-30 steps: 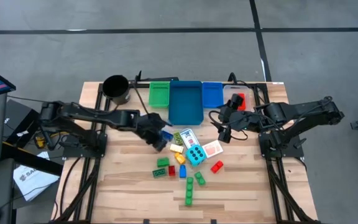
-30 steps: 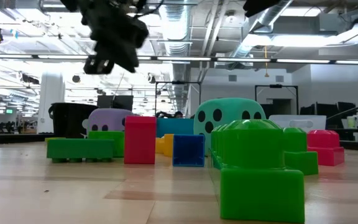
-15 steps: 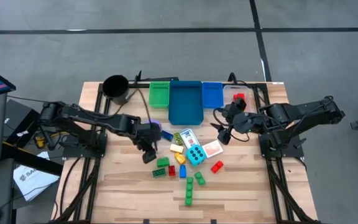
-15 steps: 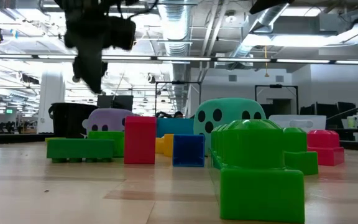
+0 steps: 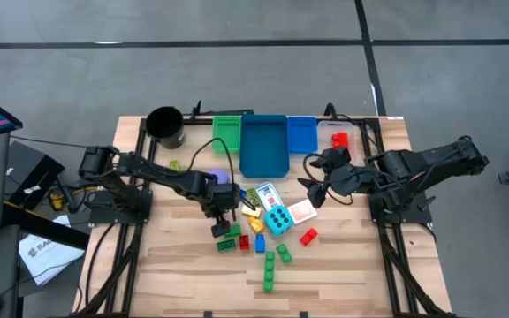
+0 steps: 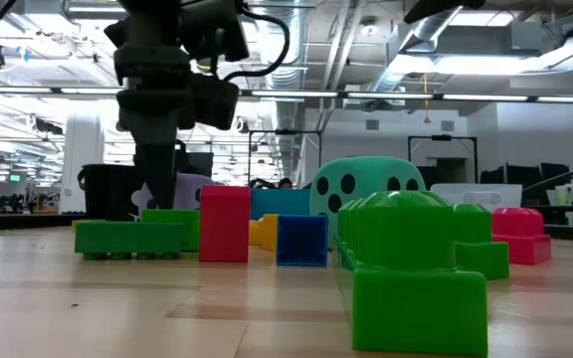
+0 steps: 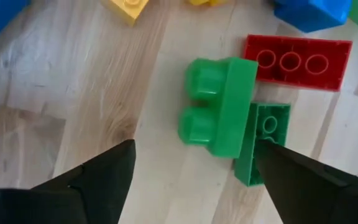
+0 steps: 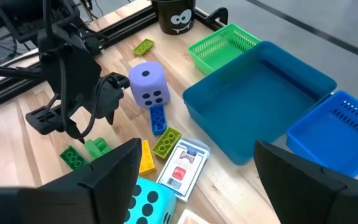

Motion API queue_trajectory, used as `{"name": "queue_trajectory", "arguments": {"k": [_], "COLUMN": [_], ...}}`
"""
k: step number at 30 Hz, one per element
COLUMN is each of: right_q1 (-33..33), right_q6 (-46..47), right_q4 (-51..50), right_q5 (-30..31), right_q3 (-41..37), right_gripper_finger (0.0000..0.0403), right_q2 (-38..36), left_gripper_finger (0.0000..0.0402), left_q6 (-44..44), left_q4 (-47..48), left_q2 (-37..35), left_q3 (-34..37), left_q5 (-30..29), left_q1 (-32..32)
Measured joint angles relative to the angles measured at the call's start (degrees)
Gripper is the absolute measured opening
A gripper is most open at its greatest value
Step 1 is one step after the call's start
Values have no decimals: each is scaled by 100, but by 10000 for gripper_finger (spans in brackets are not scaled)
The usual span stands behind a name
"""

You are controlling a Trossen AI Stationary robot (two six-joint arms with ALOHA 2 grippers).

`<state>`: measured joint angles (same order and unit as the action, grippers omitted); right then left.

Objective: Pick & Place Toys
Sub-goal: Put the large green game piece into the transparent bin

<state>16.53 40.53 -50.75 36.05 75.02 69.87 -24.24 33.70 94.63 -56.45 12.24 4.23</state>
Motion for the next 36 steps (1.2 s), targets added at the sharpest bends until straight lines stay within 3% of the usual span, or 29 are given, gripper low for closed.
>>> {"name": "queue_trajectory", "arguments": {"k": [12, 25, 29, 36], "right_q1": [-15, -15, -15, -11], "right_q6": [2, 23, 61, 61], "right_q4": [-10, -67, -67, -67], "right_q5": [17, 0, -4, -4], "right_q3": [0, 0, 0, 0], "right_gripper_finger": [305, 305, 305, 305], "right_q2": [-2, -2, -2, -2], "left_gripper_finger": [324, 319, 282, 172], "left_q6": [-38, -176, -177, -128], "left_q4": [-846, -1000, -1010, -1026], "left_q2": [273, 850, 859, 870], "left_q3": [-2, -24, -13, -4], "left_q5": [-45, -69, -88, -129], "left_q1": [312, 435, 433, 345]}}
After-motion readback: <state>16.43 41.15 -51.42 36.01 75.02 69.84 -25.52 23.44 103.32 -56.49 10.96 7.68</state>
